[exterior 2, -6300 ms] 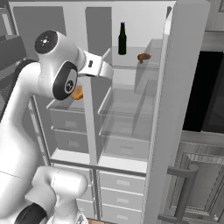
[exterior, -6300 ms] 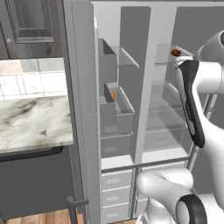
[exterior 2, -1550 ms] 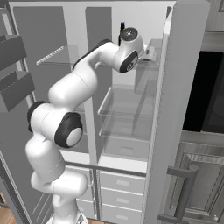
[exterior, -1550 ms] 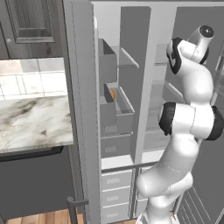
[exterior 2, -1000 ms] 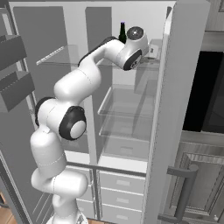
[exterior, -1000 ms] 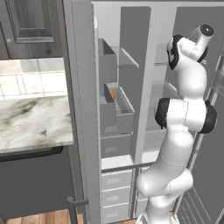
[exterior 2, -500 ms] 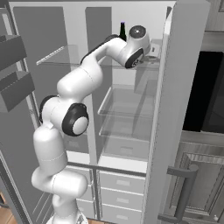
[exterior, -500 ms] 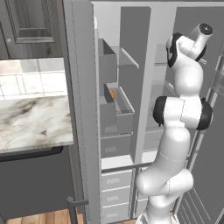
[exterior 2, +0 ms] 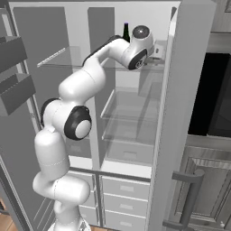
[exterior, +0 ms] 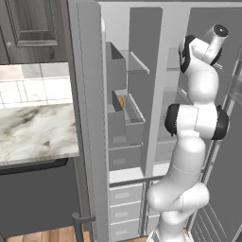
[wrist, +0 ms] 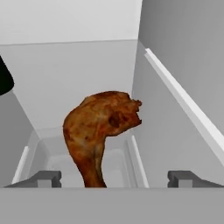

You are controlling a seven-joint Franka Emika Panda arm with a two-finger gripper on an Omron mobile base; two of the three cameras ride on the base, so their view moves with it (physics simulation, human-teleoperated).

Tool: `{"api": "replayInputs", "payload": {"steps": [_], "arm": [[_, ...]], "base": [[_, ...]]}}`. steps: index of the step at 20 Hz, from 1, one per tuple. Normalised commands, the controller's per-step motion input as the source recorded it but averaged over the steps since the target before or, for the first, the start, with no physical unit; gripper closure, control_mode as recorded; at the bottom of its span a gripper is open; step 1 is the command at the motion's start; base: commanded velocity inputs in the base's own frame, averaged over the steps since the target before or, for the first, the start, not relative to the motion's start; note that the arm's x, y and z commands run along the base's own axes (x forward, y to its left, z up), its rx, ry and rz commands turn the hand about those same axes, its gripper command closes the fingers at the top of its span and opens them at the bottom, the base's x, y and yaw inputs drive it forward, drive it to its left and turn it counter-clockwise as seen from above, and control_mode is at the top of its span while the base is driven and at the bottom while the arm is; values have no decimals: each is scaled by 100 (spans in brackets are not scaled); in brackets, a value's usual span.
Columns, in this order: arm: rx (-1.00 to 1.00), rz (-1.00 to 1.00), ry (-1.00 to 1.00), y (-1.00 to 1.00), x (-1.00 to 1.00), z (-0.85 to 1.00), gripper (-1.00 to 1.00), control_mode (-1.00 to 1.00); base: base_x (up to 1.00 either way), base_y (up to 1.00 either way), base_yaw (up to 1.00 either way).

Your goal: There's a chicken drumstick in the fridge that needs to be moved to the freezer for freezing. Pick up the chicken drumstick from the fridge, place it on any shelf in the freezer, and close the fridge and freezer doors when done.

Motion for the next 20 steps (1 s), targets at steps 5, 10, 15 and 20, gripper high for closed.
{"api": "replayInputs", "payload": {"steps": [5,10,15,20], "arm": [[0,0,0,53,35,-83,100,-100],[0,0,2,19,32,-79,100,-100],[0,0,2,12,7,-75,100,-100],[0,0,9,9,-32,-49,100,-100]], "base": [[0,0,0],[0,0,0],[0,0,0],[0,0,0]]}}
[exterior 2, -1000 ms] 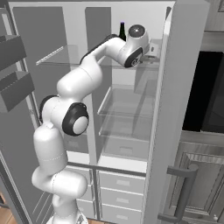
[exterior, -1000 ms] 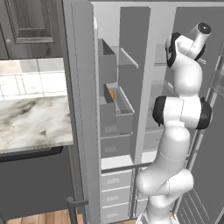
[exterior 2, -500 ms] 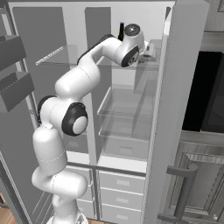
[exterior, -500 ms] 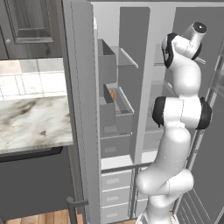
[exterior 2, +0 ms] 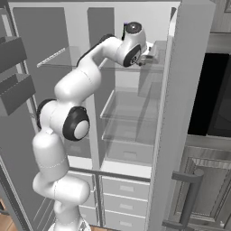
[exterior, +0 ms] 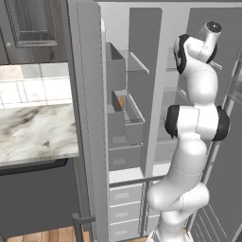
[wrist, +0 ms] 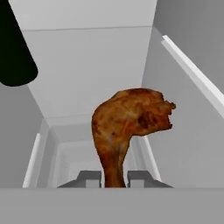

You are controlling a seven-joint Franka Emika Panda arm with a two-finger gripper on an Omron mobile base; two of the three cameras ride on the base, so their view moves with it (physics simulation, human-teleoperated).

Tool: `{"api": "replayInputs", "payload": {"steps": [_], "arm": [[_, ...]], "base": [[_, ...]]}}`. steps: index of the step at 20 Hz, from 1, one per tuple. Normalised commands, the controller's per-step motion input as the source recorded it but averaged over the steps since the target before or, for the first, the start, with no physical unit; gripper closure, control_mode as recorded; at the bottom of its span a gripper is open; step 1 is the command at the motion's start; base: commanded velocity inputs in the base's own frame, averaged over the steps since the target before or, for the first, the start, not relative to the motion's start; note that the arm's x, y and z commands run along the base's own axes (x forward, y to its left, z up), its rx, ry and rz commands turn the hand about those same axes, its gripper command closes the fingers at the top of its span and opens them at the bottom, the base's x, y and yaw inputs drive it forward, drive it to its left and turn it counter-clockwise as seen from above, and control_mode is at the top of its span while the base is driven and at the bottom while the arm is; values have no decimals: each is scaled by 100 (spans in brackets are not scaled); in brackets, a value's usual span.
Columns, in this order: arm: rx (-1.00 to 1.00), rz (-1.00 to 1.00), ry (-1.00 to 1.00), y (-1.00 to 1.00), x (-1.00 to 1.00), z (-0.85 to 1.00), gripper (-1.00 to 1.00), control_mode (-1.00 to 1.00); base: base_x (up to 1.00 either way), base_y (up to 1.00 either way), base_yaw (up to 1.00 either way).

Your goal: There's a chicken drumstick in the fridge that needs to be moved to the freezer for freezing. Pick up the chicken drumstick from the fridge, place it on any shelf in the freezer, and close the fridge and freezer doors when done.

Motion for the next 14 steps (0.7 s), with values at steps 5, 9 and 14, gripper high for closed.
{"api": "replayInputs", "payload": {"steps": [5,9,14], "arm": [[0,0,3,5,-76,-17,100,-100],[0,0,-3,5,-99,0,100,-100],[-1,0,-13,54,-100,-4,100,-100]], "base": [[0,0,0],[0,0,0],[0,0,0]]}}
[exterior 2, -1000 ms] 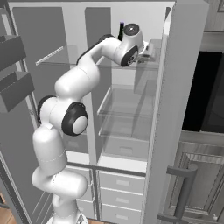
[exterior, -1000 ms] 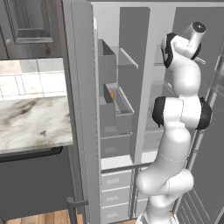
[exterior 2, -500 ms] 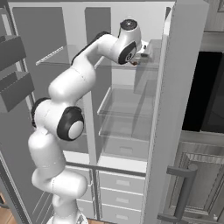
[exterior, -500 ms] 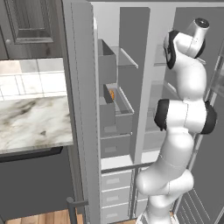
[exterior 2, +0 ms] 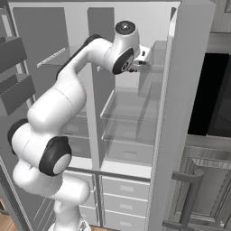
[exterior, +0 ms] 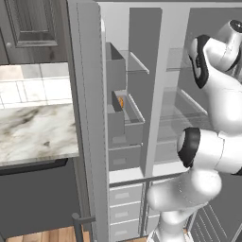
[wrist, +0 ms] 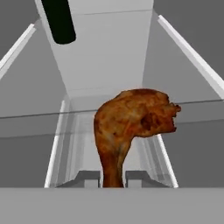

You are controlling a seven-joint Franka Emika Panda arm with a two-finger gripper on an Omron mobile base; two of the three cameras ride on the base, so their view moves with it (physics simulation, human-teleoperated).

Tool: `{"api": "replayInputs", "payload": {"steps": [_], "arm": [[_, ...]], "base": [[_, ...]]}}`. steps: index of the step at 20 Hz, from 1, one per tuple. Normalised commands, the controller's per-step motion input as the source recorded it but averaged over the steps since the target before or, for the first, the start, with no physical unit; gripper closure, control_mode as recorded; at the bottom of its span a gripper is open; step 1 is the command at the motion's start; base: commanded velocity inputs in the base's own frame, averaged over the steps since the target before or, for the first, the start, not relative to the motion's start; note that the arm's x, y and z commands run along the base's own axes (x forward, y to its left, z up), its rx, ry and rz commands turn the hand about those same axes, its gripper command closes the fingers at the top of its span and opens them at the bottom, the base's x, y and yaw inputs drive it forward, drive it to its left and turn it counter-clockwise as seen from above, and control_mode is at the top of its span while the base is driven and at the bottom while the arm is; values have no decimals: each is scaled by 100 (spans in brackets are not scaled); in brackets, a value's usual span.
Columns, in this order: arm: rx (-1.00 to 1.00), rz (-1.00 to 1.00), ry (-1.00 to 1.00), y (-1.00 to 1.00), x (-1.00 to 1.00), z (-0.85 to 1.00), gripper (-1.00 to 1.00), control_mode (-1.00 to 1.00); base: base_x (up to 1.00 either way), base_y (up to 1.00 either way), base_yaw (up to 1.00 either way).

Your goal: There's a chicken drumstick in the fridge that needs to be moved to the freezer for freezing. Pick up the chicken drumstick from the fridge, place it on any shelf in the freezer, and close the fridge and freezer doors when done.

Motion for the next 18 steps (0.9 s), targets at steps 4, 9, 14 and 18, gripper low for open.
{"api": "replayInputs", "payload": {"steps": [4,9,14,18], "arm": [[-11,0,17,76,-93,25,100,-100],[-7,0,24,57,-100,35,100,-100],[12,1,9,55,-100,21,100,-100],[5,13,-8,66,-60,11,100,-100]], "base": [[0,0,0],[0,0,0],[0,0,0],[0,0,0]]}}
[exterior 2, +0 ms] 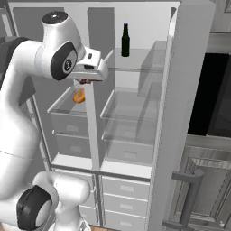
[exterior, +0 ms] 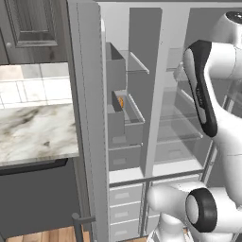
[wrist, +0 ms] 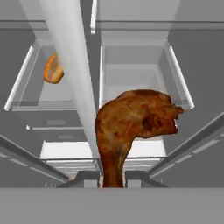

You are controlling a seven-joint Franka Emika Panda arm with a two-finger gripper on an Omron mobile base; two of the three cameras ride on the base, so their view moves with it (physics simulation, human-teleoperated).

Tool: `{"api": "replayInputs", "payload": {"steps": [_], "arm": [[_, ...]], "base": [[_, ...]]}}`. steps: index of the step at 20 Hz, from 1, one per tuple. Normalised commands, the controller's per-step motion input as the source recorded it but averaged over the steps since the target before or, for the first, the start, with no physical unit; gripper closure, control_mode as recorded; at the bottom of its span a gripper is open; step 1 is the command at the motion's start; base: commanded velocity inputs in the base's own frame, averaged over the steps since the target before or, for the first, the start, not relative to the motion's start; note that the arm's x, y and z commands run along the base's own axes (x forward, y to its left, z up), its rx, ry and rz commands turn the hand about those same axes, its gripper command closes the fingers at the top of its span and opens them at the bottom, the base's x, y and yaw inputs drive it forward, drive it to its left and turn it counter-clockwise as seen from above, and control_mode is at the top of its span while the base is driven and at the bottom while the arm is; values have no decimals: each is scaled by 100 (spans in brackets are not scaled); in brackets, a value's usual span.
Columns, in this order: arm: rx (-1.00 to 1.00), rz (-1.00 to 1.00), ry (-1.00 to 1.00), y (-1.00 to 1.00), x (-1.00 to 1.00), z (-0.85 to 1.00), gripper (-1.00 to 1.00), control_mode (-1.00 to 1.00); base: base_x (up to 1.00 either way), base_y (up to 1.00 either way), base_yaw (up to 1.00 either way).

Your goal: There's a chicken drumstick in the fridge that needs to be moved to the freezer for freezing. Pick up the chicken drumstick from the fridge, place it on any shelf in the freezer, and close the fridge and freezer doors when done.

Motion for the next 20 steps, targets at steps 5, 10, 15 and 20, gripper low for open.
{"api": "replayInputs", "payload": {"steps": [5,10,15,20], "arm": [[0,22,-36,76,-34,6,100,-100],[0,22,-28,74,-7,2,100,-100],[0,26,-13,67,-3,1,100,-100],[-1,21,-1,16,0,2,100,-100]], "base": [[0,0,0],[0,0,0],[0,0,0],[0,0,0]]}}
